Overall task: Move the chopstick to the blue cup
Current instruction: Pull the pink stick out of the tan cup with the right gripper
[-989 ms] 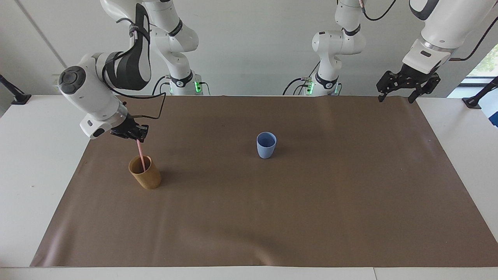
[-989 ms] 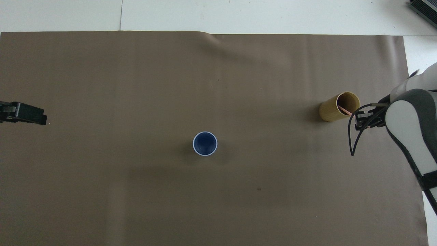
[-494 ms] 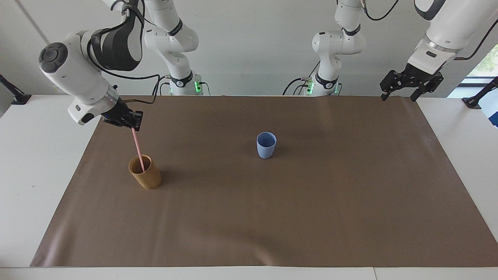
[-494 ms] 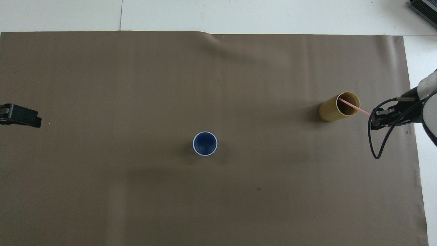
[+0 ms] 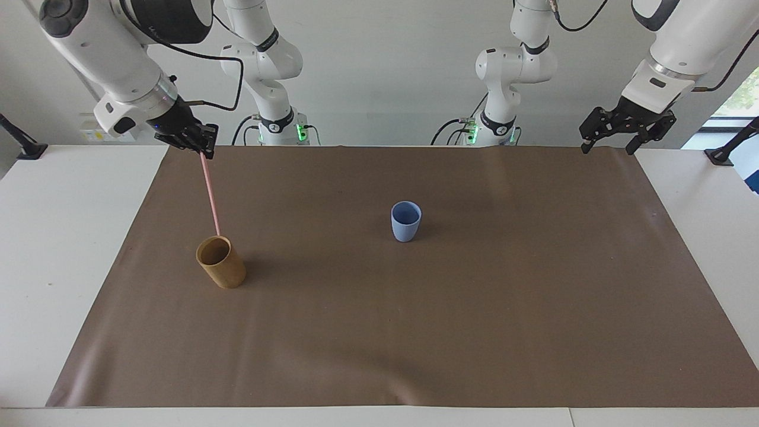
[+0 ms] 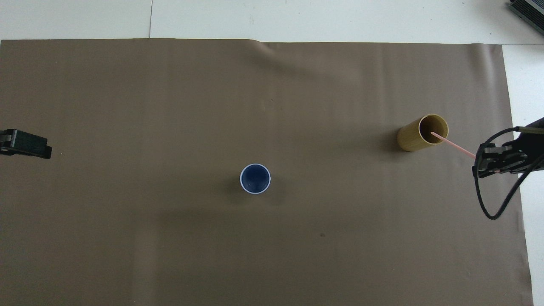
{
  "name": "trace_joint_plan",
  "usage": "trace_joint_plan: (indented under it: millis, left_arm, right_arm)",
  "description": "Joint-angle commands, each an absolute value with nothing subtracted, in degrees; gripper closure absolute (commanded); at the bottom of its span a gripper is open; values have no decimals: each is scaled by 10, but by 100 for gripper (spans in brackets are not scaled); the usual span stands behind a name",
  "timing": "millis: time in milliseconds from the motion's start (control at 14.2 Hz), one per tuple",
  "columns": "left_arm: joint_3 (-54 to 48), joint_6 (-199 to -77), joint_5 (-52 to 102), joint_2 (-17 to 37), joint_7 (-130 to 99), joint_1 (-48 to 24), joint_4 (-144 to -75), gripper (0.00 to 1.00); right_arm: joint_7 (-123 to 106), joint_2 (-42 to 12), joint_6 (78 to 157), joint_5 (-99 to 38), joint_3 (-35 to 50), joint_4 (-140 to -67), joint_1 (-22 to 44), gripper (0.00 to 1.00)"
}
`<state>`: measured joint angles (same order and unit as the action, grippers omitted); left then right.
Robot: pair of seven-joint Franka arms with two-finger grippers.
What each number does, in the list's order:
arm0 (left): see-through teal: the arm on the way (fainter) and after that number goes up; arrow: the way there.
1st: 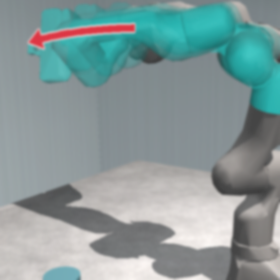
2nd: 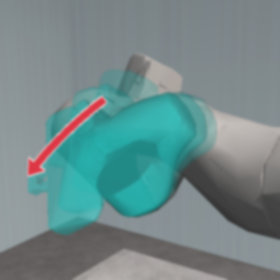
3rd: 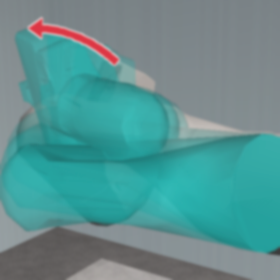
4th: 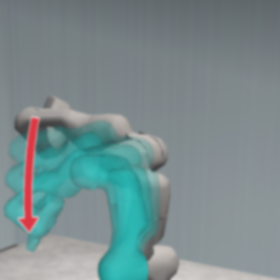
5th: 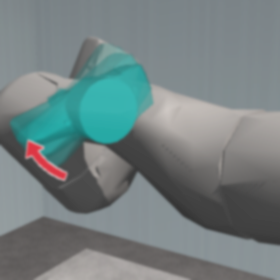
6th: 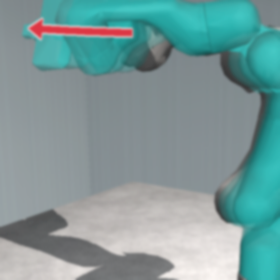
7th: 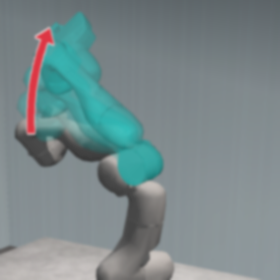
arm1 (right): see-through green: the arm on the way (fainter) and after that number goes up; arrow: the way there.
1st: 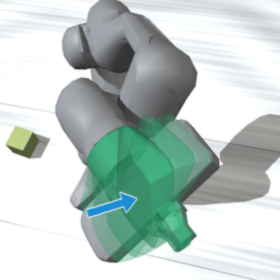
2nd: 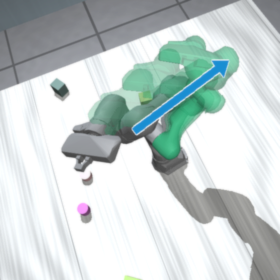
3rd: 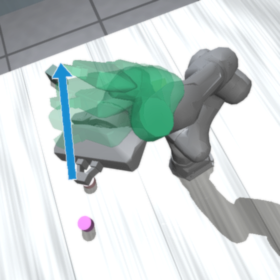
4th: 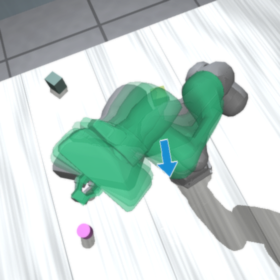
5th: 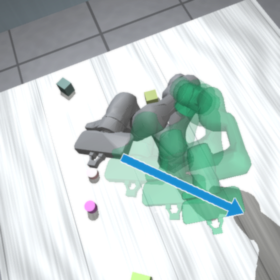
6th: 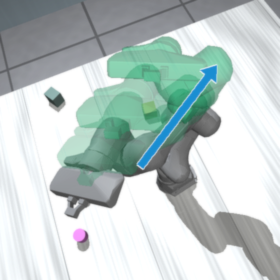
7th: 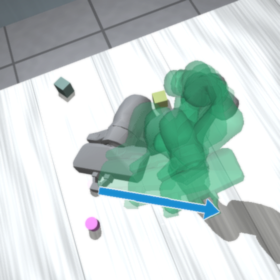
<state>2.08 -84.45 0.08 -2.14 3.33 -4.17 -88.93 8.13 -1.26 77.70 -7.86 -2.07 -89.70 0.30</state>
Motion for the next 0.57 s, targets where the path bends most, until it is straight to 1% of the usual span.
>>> trace_joint_plan:
  millis: [0,141,353,494]
  left_arm:
    - [15,-841,9,-27,30,-33,-891,0]
    - [15,-841,9,-27,31,-33,-890,0]
    - [15,-837,9,-27,30,-32,-890,0]
    - [15,-837,9,-27,30,-33,-890,0]
  right_arm:
    - [203,-11,772,-125,22,-892,3,100]
    - [303,-6,795,-160,48,-896,19,100]
    - [419,-4,834,-209,54,-904,70,100]
    - [486,-6,880,-236,54,-918,113,100]
